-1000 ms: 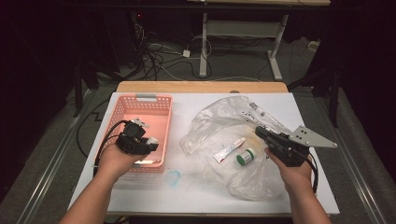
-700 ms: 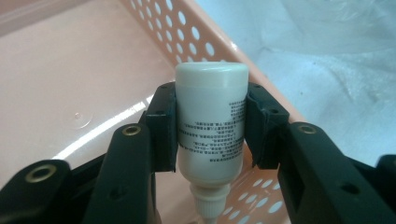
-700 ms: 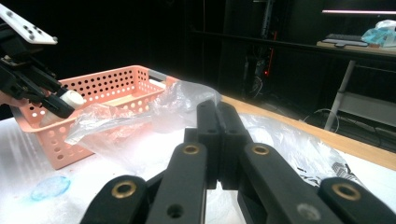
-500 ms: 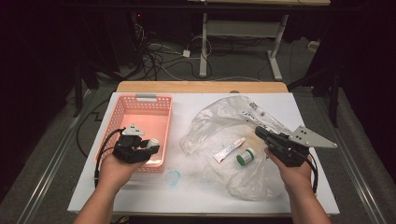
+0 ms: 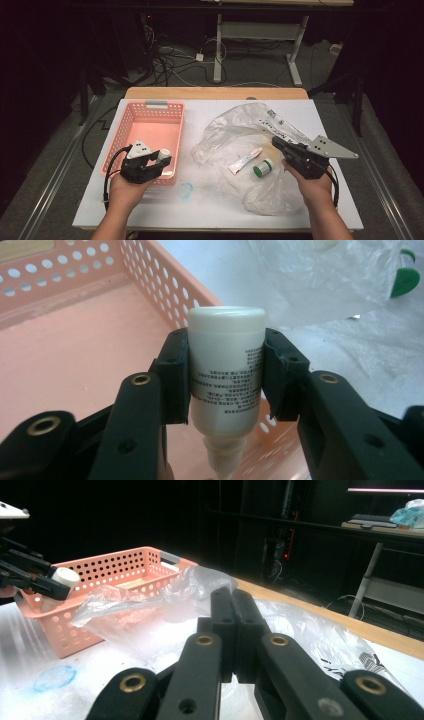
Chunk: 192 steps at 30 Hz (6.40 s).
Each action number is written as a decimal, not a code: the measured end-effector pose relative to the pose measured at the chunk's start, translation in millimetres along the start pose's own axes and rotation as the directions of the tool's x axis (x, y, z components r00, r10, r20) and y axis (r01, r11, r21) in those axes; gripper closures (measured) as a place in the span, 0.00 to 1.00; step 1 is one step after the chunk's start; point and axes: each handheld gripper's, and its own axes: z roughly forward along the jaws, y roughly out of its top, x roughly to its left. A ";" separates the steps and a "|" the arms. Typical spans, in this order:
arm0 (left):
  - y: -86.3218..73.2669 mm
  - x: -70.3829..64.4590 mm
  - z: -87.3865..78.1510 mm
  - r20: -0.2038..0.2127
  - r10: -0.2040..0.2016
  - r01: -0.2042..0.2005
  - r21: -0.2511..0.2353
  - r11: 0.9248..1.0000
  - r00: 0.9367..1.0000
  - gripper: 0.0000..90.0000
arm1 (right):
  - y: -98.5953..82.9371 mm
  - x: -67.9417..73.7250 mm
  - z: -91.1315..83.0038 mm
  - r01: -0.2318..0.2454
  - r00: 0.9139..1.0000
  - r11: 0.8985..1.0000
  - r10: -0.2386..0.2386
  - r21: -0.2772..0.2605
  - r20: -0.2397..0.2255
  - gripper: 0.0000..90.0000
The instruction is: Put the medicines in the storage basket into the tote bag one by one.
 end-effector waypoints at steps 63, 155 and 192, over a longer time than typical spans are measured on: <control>16.5 -100.8 21.9 0.237 0.162 -0.139 -0.111 0.984 0.958 0.65 | 0.8 2.2 1.2 0.009 1.000 1.000 -0.009 -0.004 -0.004 1.00; 20.9 -135.7 106.7 0.230 0.191 -0.195 -0.004 0.981 0.954 0.36 | -1.2 0.0 0.9 0.002 1.000 1.000 -0.002 0.004 -0.004 1.00; -6.3 -122.9 118.1 0.218 0.062 -0.075 0.050 0.996 0.974 0.99 | -4.3 3.2 6.5 0.005 1.000 1.000 -0.005 0.023 -0.008 1.00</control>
